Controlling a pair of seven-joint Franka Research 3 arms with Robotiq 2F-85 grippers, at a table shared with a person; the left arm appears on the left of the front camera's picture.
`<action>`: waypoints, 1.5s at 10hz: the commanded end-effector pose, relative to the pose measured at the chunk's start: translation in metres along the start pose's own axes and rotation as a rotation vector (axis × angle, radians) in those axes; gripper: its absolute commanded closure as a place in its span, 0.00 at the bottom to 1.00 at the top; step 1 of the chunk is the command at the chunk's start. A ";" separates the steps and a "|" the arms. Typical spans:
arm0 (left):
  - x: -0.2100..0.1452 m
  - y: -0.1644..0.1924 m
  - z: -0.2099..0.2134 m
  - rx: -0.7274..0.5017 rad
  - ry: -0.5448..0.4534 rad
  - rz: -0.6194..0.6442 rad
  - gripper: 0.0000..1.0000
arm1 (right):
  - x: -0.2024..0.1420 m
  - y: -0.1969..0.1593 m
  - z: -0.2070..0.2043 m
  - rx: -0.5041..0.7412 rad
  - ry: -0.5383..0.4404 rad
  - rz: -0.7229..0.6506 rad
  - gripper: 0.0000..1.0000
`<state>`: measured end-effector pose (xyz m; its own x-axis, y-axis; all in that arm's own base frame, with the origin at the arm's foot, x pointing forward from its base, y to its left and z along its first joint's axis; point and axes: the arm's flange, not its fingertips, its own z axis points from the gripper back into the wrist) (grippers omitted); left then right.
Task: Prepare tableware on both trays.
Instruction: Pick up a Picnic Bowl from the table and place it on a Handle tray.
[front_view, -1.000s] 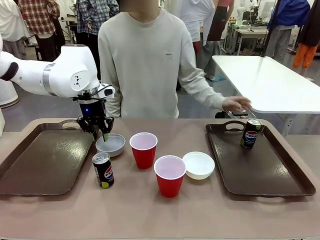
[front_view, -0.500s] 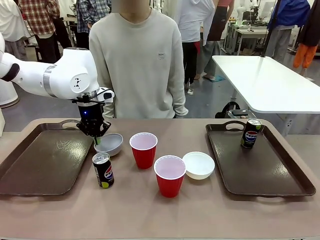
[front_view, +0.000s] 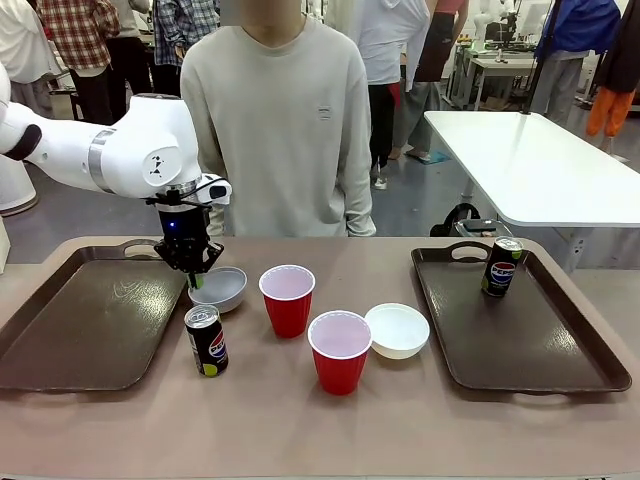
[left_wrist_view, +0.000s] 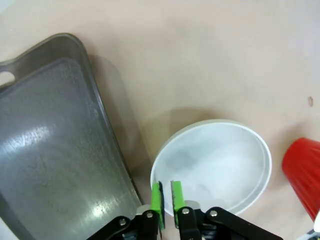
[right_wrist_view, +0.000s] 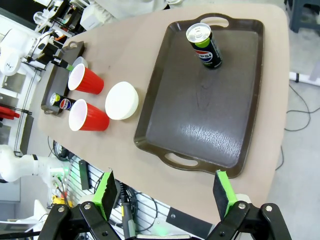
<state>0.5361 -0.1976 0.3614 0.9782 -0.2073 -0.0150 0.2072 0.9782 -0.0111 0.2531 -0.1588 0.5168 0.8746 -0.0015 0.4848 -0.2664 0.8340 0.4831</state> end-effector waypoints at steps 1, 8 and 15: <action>-0.013 -0.001 0.007 -0.032 -0.015 -0.056 0.72 | 0.000 -0.002 -0.001 0.004 0.002 -0.003 0.00; 0.003 0.012 -0.008 -0.037 -0.019 -0.038 0.60 | 0.000 -0.002 -0.001 0.004 0.002 -0.003 0.00; -0.008 0.015 0.006 -0.088 -0.013 -0.024 1.00 | 0.000 -0.002 -0.001 0.004 0.002 -0.003 0.00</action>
<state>0.5402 -0.1869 0.3575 0.9759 -0.2182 -0.0034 0.2177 0.9744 -0.0558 0.2531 -0.1588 0.5168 0.8747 -0.0015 0.4847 -0.2664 0.8340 0.4832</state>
